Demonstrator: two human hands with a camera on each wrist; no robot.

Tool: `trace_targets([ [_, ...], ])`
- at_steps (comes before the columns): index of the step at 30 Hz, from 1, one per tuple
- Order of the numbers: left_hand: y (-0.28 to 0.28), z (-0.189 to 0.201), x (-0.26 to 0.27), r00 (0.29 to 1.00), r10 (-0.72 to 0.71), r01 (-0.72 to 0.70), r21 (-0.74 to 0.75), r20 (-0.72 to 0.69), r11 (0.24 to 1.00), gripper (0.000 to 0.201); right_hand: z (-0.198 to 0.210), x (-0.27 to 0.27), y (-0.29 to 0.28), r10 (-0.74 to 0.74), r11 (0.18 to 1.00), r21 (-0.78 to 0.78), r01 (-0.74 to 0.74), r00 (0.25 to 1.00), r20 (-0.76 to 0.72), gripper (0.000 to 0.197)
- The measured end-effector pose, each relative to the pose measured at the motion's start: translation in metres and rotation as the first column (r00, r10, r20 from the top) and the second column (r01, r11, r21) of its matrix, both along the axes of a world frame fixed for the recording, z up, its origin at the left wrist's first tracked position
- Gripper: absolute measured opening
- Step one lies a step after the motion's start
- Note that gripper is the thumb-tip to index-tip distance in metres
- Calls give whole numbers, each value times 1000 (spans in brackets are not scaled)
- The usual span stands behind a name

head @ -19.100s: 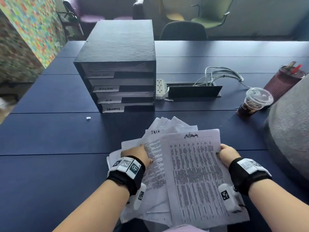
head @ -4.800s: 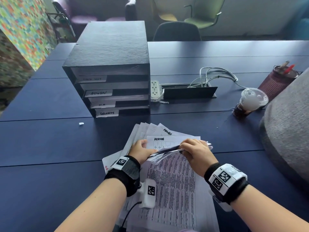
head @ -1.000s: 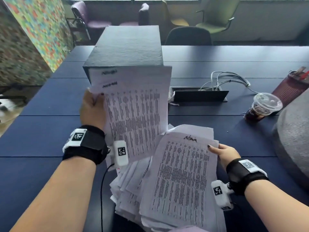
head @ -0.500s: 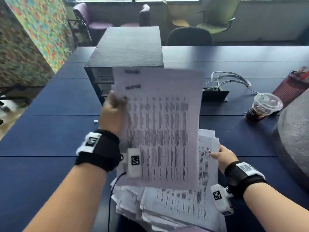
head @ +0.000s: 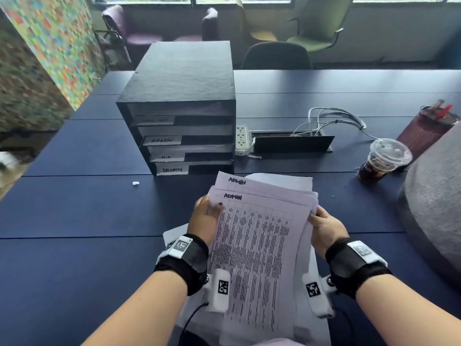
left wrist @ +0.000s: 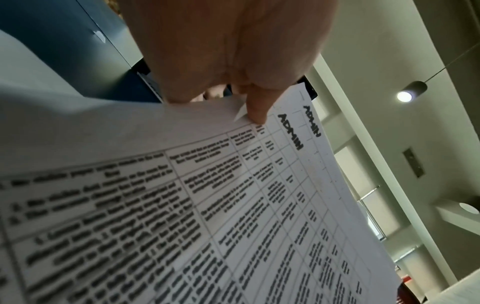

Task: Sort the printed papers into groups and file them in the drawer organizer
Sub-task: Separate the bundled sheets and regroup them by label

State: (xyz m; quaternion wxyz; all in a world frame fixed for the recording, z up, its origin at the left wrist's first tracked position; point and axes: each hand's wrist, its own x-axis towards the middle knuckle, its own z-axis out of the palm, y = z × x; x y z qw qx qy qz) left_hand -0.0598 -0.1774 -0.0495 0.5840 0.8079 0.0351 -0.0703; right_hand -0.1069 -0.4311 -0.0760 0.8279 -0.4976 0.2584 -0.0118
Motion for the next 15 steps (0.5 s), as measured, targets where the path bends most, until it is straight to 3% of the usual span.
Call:
trace_targets([
  [2,-3,1,1,997,-11,5,-88,-75,996,8,-5,1,-1,-56,998,-5,55,997,-48,35],
  [4,-2,-2,3,997,4,-9,-78,-74,997,22,-5,4,-2,-83,993,-95,71,988,-128,87],
  [5,-3,-3,4,998,15,-20,-84,-64,996,31,-3,3,-2,-80,986,-154,59,988,-135,100],
  [6,-4,-4,5,999,8,-13,-98,-53,995,41,0,2,-2,-46,985,-168,28,993,-106,100],
  [8,-6,-6,4,999,-28,25,-125,-22,992,46,6,-1,7,61,987,-146,-67,997,-49,70],
  [11,-4,-6,7,997,-57,57,-3,51,998,39,5,-9,10,194,952,-245,-182,981,22,57],
  [13,-3,-7,12,993,-82,79,39,85,996,32,-1,-9,8,194,938,-302,-173,980,40,41],
  [15,-2,-7,16,987,-77,71,49,140,996,22,-2,-8,7,191,950,-266,-165,979,76,61],
])
